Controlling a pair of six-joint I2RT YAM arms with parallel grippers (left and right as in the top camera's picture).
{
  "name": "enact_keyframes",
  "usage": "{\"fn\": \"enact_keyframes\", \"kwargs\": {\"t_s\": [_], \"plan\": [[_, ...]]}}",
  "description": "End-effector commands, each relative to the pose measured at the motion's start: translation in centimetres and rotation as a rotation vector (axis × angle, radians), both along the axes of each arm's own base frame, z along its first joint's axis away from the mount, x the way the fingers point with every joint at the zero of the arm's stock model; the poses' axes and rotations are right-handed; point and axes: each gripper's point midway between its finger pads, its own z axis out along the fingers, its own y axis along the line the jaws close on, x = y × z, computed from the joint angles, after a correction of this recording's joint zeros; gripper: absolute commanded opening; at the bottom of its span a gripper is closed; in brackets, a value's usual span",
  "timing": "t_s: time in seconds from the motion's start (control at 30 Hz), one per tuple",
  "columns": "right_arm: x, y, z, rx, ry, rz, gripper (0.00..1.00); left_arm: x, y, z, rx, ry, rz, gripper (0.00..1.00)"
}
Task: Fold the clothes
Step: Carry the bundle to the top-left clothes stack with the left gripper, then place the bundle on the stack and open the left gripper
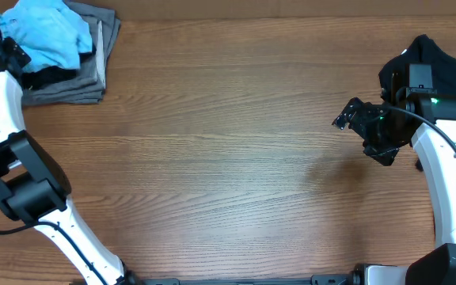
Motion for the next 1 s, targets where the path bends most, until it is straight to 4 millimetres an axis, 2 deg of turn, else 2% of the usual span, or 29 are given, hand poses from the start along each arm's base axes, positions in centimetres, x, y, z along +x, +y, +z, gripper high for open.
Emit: {"fn": "enact_keyframes", "kwargs": {"t_s": [0.0, 0.1, 0.13, 0.2, 0.23, 0.27, 0.3, 0.33, 0.43, 0.5, 0.77, 0.97], "plan": [[0.2, 0.0, 0.9, 0.005, -0.031, -0.003, 1.00, 0.4, -1.1, 7.6, 0.076, -0.116, 0.009, 1.00], [0.2, 0.0, 0.9, 0.005, -0.030, -0.002, 1.00, 0.6, -3.2, 13.2, 0.112, -0.210, -0.025, 0.99], [0.2, 0.0, 0.9, 0.005, -0.030, -0.002, 1.00, 0.7, -4.1, 14.9, 0.120, -0.243, -0.045, 0.93], [0.2, 0.0, 0.9, 0.005, -0.031, -0.002, 1.00, 1.0, -6.6, 18.1, 0.120, -0.306, -0.111, 0.76], [0.3, 0.0, 0.9, 0.005, -0.032, -0.002, 1.00, 1.1, -7.6, 19.1, 0.119, -0.327, -0.137, 0.63], [0.3, 0.0, 0.9, 0.004, -0.036, 0.001, 1.00, 1.3, -8.6, 19.9, 0.119, -0.344, -0.158, 0.45], [0.4, 0.0, 0.9, 0.004, -0.037, 0.001, 1.00, 1.6, -9.2, 20.1, 0.121, -0.352, -0.170, 0.33], [0.4, 0.0, 0.9, 0.004, -0.039, 0.002, 1.00, 2.3, -10.1, 19.8, 0.131, -0.337, -0.202, 0.21], [0.0, 0.1, 0.8, 0.005, -0.025, 0.007, 1.00, 4.1, -11.0, 17.4, 0.121, -0.298, -0.283, 0.15], [-0.2, 0.2, 0.8, 0.002, -0.018, 0.020, 1.00, 5.3, -11.3, 15.6, 0.117, -0.277, -0.330, 0.14], [-0.6, 0.4, 0.7, 0.001, -0.003, 0.031, 1.00, 9.1, -10.1, 6.5, 0.107, -0.192, -0.361, 0.17], [-0.9, 0.4, 0.6, 0.003, 0.009, 0.030, 1.00, 11.4, -10.2, 1.4, 0.091, -0.195, -0.388, 0.16]]}}
